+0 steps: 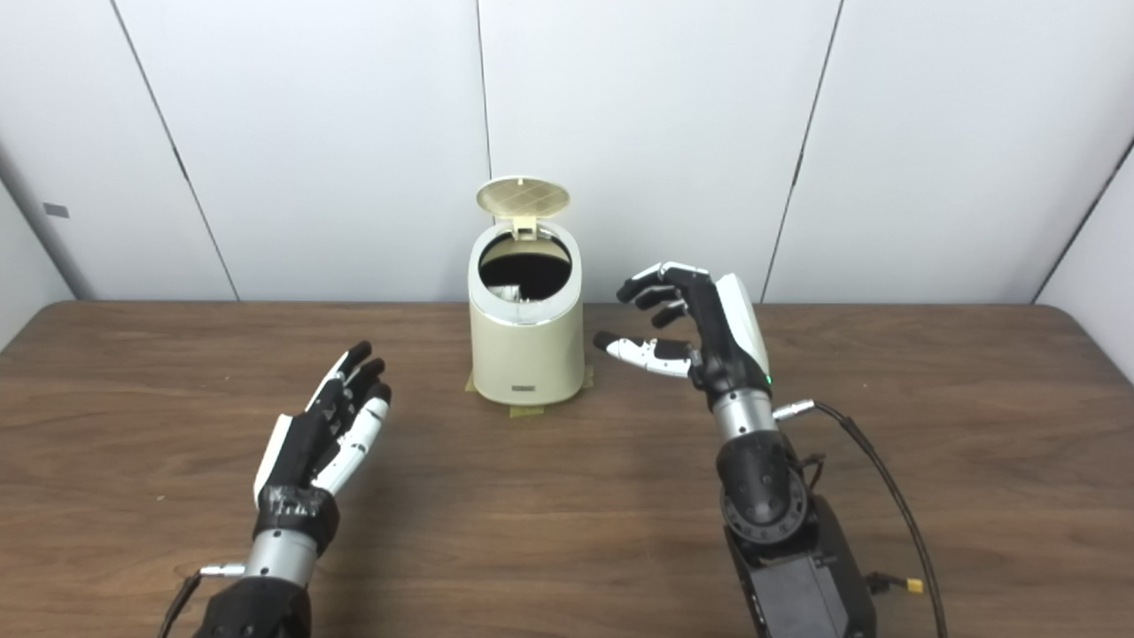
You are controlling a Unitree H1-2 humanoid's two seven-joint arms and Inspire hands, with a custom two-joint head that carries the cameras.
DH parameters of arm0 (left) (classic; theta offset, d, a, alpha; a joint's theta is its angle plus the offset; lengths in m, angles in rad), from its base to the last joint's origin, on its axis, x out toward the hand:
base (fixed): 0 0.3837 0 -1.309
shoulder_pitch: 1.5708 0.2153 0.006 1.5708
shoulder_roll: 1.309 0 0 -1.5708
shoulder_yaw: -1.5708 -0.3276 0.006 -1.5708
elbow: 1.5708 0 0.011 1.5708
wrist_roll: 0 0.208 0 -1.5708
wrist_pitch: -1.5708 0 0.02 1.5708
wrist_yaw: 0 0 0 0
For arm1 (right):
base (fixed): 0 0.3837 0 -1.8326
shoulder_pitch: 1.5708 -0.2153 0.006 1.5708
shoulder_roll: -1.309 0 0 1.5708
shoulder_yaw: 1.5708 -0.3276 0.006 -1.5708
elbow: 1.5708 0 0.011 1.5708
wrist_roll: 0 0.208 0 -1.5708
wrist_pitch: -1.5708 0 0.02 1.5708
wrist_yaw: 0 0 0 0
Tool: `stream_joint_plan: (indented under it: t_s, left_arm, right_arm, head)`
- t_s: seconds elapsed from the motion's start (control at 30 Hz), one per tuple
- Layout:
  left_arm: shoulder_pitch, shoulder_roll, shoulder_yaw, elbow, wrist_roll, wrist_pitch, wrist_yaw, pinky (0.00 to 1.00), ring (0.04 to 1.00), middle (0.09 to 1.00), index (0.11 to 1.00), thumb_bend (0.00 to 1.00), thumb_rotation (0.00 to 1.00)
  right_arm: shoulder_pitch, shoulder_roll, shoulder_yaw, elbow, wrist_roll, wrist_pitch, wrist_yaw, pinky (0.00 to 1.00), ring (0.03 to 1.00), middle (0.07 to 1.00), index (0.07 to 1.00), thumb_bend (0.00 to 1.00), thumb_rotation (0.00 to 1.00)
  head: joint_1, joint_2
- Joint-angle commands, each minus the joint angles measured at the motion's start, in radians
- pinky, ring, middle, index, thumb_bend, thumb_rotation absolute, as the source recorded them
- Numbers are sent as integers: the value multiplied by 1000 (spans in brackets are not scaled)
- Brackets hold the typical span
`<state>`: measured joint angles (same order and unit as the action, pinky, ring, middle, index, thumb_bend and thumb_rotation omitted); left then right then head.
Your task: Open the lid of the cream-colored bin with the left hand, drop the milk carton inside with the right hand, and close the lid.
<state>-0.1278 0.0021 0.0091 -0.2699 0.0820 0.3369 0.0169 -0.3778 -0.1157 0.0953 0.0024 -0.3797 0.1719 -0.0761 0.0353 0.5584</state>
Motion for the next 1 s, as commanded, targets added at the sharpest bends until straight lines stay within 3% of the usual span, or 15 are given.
stream_joint_plan:
  t_s: [0.0, 0.07, 0.13, 0.27, 0.33, 0.43, 0.53, 0.73, 0.97]
  left_arm:
    - [-83, 27, -7, -23, 0, 6, -26, 992, 951, 937, 944, 249, 508]
    - [-130, 52, -8, -11, -10, 18, -45, 999, 954, 941, 949, 239, 531]
    - [-173, 66, -4, 5, -30, 32, -59, 977, 949, 941, 949, 243, 555]
    - [-259, 89, 1, 58, -50, 22, -82, 940, 948, 940, 939, 281, 660]
    - [-294, 103, -3, 89, -50, -1, -94, 953, 960, 948, 943, 352, 823]
    - [-345, 116, -5, 124, -40, -1, -97, 949, 951, 939, 928, 444, 903]
    - [-409, 133, -7, 168, -40, 21, -106, 933, 938, 930, 921, 474, 941]
    - [-518, 150, -15, 253, -38, 21, -114, 935, 940, 926, 918, 440, 964]
    - [-602, 176, -29, 338, -33, -7, -130, 941, 940, 926, 925, 427, 931]
  right_arm:
    - [-17, 10, -6, -67, 11, 33, 19, 540, 636, 679, 499, 492, 169]
    - [12, 25, -16, -99, 48, 58, 34, 553, 658, 704, 499, 488, 170]
    - [35, 36, -27, -119, 81, 75, 45, 596, 716, 759, 707, 434, 539]
    - [78, 53, -67, -163, 166, 143, 77, 668, 775, 818, 799, 418, 837]
    - [97, 67, -94, -191, 216, 191, 89, 699, 802, 833, 808, 448, 965]
    - [125, 78, -126, -222, 272, 232, 96, 741, 824, 840, 814, 475, 997]
    - [158, 84, -152, -242, 312, 238, 89, 749, 830, 844, 816, 486, 1000]
    - [189, 120, -202, -228, 384, 219, 61, 785, 854, 850, 819, 592, 1000]
    - [220, 145, -192, -223, 388, 197, 40, 751, 842, 859, 824, 632, 1000]
  head:
    - [0, 1]
    - [0, 0]
    - [0, -1]
    - [3, 2]
    - [0, 1]
    - [-2, 2]
    - [-5, 1]
    - [-8, -7]
    - [-9, -11]
